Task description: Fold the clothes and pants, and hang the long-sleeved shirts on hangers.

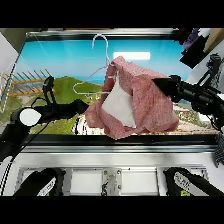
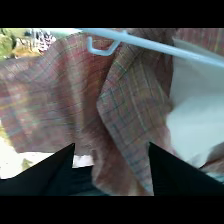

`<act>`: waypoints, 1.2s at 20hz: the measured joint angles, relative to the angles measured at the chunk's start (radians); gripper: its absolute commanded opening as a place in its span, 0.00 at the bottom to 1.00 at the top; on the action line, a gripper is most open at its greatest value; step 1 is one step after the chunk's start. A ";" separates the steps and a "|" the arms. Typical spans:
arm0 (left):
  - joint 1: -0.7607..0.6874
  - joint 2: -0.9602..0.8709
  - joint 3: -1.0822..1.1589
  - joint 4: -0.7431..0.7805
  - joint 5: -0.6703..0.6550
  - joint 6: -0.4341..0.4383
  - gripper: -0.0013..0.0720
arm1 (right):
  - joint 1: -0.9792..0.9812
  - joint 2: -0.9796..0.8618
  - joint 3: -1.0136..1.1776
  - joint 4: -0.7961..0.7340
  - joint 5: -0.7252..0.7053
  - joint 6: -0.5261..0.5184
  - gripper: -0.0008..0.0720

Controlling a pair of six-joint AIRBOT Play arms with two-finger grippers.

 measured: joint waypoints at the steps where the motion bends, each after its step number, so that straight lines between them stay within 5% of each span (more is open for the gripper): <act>1: -0.002 -0.019 -0.010 -0.033 0.021 -0.027 0.66 | 0.000 0.000 0.000 0.000 0.000 0.000 0.03; 11: -0.102 -0.176 -0.031 -0.270 0.170 -0.060 0.66 | 0.000 0.000 0.000 0.000 -0.003 0.000 0.03; 24: -0.195 -0.254 -0.030 -0.369 0.253 -0.021 0.64 | 0.000 0.000 0.000 -0.007 -0.003 -0.001 0.03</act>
